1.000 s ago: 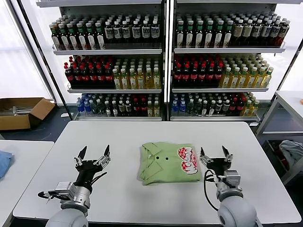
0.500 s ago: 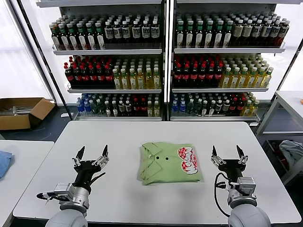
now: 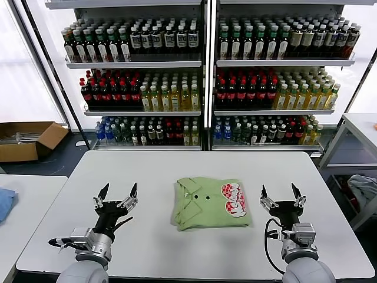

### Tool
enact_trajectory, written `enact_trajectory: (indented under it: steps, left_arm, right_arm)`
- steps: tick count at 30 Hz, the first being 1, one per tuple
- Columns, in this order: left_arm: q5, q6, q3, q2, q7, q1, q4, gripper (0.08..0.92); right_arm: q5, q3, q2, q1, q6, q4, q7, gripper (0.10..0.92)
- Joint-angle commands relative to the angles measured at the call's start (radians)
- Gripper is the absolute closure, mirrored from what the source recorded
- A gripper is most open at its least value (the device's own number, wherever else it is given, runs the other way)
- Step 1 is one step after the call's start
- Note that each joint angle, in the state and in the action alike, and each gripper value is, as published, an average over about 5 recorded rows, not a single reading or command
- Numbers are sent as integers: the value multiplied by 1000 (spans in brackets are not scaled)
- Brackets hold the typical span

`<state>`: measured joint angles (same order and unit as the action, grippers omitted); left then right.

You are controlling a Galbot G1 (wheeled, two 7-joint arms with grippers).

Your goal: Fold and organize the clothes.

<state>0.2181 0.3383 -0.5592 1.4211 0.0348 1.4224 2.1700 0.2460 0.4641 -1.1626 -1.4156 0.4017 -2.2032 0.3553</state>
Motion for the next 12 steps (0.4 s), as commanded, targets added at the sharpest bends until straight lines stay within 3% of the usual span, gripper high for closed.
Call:
enact_trajectory:
  steps: [1, 12]
  left_arm:
    - [-4, 15, 5, -1, -38, -1, -9, 177]
    - [-25, 17, 23, 3, -58, -1, -16, 177]
  right_arm:
    - [-11, 6, 2, -22, 4, -15, -6, 203]
    - [-18, 29, -1, -57, 1, -28, -7, 203]
